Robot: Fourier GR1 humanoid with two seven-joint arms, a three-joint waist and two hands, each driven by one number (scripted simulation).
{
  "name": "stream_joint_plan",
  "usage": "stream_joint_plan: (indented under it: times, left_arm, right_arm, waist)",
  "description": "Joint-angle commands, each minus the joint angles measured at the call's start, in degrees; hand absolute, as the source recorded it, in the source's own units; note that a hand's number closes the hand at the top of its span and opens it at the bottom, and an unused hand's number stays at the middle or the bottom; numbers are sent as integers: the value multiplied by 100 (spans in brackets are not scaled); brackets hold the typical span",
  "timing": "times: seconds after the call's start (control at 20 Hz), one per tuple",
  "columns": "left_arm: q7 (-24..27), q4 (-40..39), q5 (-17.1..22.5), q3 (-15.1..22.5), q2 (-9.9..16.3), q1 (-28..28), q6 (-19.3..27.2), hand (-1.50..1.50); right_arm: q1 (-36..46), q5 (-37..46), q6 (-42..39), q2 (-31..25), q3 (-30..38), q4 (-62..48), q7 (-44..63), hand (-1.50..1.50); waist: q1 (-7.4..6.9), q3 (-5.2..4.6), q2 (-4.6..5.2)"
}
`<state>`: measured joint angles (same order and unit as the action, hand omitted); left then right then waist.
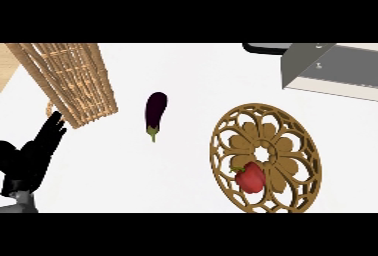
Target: Pick the squash from the placemat and place it in the tiered shelf
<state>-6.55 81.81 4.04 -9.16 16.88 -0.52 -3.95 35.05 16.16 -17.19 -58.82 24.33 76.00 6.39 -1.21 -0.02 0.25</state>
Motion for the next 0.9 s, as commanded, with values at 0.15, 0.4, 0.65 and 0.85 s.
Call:
stream_joint_plan:
  times: [0.15, 0.4, 0.65, 0.85]
  left_arm:
    - [209, -164, 50, -183, 77, 57, -199, 0]
    - [-121, -171, -96, -45, -54, -370, -12, 0]
    - [402, -57, -53, -80, -100, 293, -213, 0]
    - [-76, -19, 160, -256, 158, -37, -413, 0]
  right_arm:
    - [853, 514, 482, 268, -572, -1383, -628, 150]
    - [1398, 673, 490, 276, -657, -2392, -872, 150]
    - [1757, 1079, 1405, 636, -630, -3512, -783, 150]
    - [2228, 1489, 1223, 350, -959, -4168, -1303, -150]
  waist:
    - [4, 0, -3]
    - [29, 1, 4]
    - [-132, 1, 45]
    - [-96, 4, 34]
